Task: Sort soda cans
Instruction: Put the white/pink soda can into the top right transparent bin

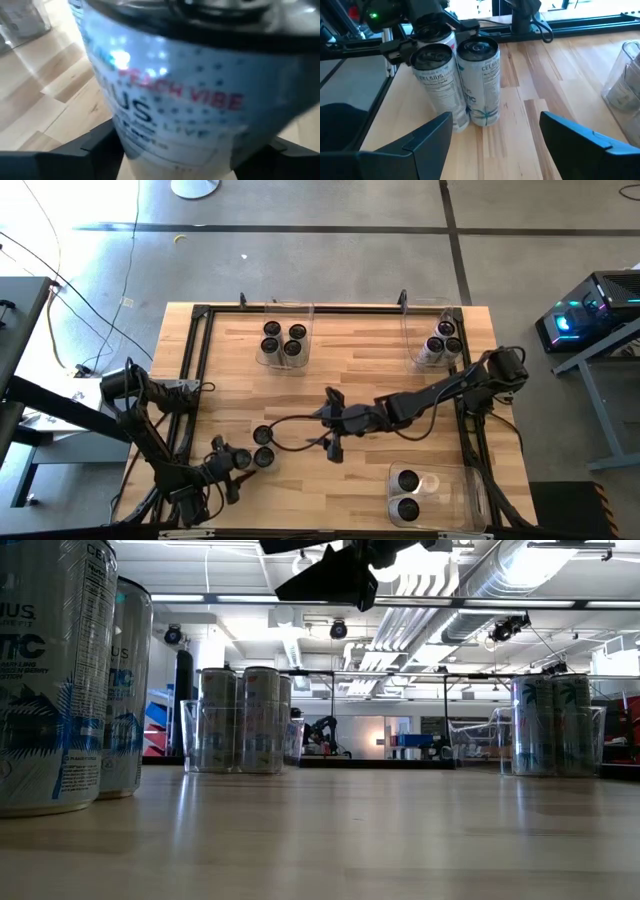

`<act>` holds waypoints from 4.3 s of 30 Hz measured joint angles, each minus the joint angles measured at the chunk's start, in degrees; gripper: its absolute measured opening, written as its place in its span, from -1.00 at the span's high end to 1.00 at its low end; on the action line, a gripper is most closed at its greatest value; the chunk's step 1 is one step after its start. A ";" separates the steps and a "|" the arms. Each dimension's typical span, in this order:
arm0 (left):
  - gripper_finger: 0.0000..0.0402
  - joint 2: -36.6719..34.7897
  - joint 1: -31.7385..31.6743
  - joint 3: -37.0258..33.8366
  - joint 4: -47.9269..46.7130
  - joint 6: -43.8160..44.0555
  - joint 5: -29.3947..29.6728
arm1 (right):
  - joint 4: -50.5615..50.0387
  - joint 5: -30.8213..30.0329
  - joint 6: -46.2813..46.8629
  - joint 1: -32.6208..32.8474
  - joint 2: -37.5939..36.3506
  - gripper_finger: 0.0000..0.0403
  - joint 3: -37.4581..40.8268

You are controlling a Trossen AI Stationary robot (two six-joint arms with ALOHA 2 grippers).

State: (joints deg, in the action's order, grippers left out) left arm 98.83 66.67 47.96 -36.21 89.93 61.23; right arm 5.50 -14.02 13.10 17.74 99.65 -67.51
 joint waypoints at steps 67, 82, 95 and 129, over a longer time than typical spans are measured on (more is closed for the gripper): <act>-0.20 -1.07 -67.85 -1.52 54.20 -94.04 -72.37 | -23.48 -25.09 25.49 7.24 -13.74 -0.47 16.22; -0.43 3.96 -61.24 -1.41 60.40 -94.71 -66.00 | -8.46 -27.36 16.14 6.99 -13.74 -0.47 16.26; -0.45 4.25 -61.42 -1.41 57.05 -94.95 -65.77 | -3.93 -19.49 7.39 3.39 -13.67 -0.47 16.26; -0.45 -1.41 -61.16 -1.50 43.39 -91.15 -54.30 | -9.48 -5.13 7.48 -0.07 -11.06 -0.47 16.26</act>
State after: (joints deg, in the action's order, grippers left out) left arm 97.42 5.52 46.46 7.18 -1.22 6.93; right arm -3.98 -19.15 20.59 17.66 88.58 -51.24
